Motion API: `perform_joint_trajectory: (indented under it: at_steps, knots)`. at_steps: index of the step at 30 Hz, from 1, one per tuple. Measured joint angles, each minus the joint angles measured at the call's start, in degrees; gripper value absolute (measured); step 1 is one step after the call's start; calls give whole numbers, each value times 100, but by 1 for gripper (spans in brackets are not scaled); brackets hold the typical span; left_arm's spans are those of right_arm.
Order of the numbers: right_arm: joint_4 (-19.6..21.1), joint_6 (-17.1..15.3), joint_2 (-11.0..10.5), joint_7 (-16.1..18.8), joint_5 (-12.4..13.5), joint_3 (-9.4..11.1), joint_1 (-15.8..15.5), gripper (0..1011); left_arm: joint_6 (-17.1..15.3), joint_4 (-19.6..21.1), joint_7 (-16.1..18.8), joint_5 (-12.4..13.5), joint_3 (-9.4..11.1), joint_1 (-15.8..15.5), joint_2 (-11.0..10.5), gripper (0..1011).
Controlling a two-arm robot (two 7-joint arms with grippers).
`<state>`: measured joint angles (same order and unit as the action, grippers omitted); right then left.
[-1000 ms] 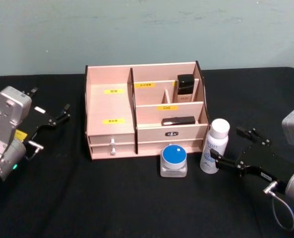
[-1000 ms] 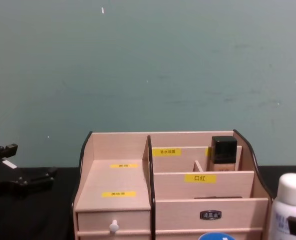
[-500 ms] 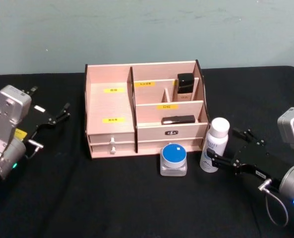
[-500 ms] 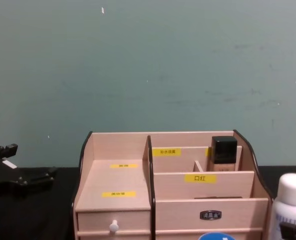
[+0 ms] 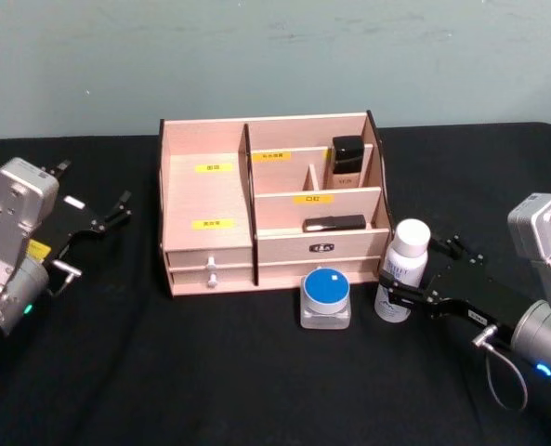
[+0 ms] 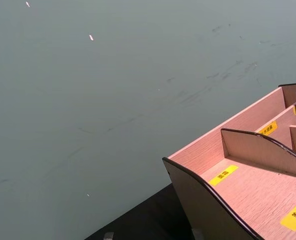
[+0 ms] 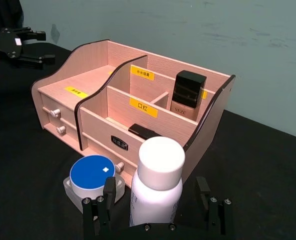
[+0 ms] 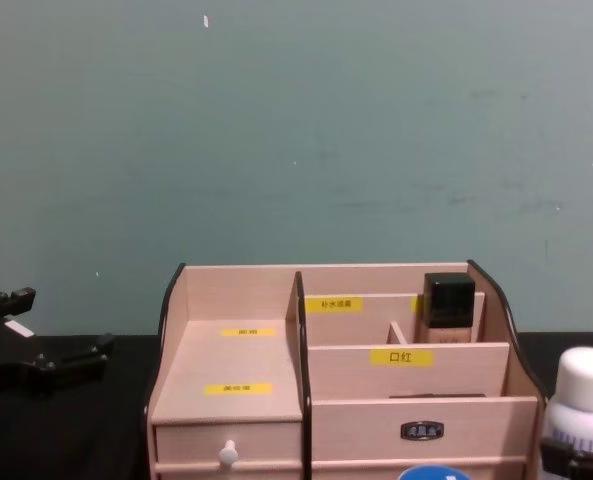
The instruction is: Pick up the facial cleanser and watermelon frost from the table and place them into the tiered storage box.
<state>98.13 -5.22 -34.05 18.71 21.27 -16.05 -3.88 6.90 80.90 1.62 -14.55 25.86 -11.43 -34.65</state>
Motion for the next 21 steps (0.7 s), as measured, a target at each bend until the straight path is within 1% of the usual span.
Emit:
perform_joint_trajectory:
  at_steps: [12,21]
  knots:
    - [-165,-28,210,149,-195,31,128,1002,0,0,0,0,0,0,0,1010]
    - [-311,-31,321,287,-288,29,245,1002,0,0,0,0,0,0,0,1010]
